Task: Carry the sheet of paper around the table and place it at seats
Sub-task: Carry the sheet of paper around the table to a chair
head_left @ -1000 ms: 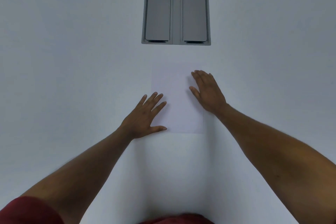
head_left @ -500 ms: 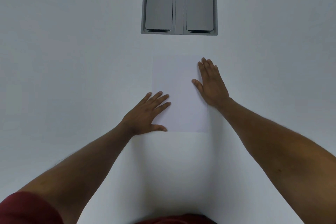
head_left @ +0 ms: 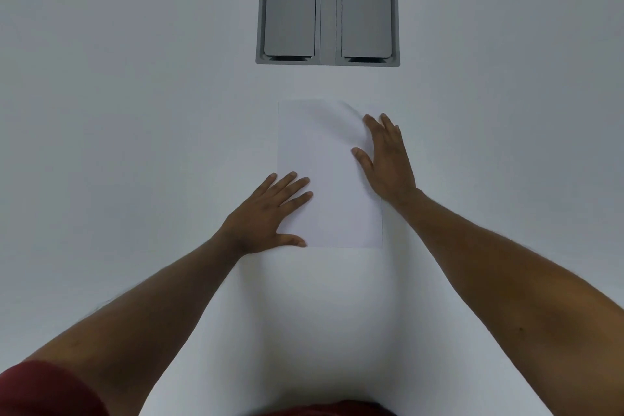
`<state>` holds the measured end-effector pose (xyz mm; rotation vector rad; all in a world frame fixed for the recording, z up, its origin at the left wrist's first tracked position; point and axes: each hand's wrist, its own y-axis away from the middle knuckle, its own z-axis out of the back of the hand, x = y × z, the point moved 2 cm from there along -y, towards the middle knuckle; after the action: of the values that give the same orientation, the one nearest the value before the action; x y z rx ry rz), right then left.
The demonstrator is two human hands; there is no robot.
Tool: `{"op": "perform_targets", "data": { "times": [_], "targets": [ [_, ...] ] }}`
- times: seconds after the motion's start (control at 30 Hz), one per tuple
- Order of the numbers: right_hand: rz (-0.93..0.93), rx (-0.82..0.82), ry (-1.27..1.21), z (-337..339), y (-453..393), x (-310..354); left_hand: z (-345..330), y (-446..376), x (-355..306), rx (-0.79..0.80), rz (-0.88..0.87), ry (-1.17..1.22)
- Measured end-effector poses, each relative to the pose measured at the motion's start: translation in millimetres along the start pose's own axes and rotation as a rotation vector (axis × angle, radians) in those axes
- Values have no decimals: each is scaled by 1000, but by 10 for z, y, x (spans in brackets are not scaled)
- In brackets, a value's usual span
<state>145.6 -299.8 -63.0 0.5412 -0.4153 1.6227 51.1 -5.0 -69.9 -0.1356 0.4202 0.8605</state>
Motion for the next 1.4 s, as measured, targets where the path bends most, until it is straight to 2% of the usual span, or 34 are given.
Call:
{"op": "perform_targets", "data": {
  "times": [0.17, 0.33, 0.57, 0.73, 0.8, 0.87, 1.03, 1.1, 1.17, 1.2, 1.27, 1.33, 1.4],
  "targets": [
    [-306, -120, -348, 41, 350, 190, -19, 5, -5, 15, 3, 8],
    [-510, -98, -580, 51, 969, 365, -9, -7, -8, 27, 10, -7],
    [-721, -35, -723, -24, 1482, 434, 7, 1, -22, 57, 27, -22],
    [-854, -15, -876, -48, 1513, 403, 32, 13, -82, 67, 32, -40],
    [-861, -14, -899, -25, 1485, 404, 89, 37, -151, 41, 85, 3],
    [-862, -12, -915, 9, 1476, 399, 189, 67, -254, -61, 227, 85],
    [-823, 19, -990, 168, 1505, 521, 486, 144, -370, -388, 823, 445],
    [-797, 21, -1042, 245, 1558, 606, 607, 128, -344, -413, 980, 651],
    [-770, 32, -1063, 329, 1640, 691, 727, 88, -366, -383, 1122, 956],
    [-758, 40, -1074, 371, 1691, 737, 783, 72, -388, -361, 1171, 1139],
    [-735, 49, -1076, 460, 1816, 834, 906, 53, -418, -352, 1150, 1428],
    [-709, 52, -1059, 553, 1953, 918, 1047, 38, -410, -430, 1085, 1537],
    [-687, 53, -1042, 631, 2100, 979, 1199, 27, -404, -518, 1049, 1514]
  ]
}}
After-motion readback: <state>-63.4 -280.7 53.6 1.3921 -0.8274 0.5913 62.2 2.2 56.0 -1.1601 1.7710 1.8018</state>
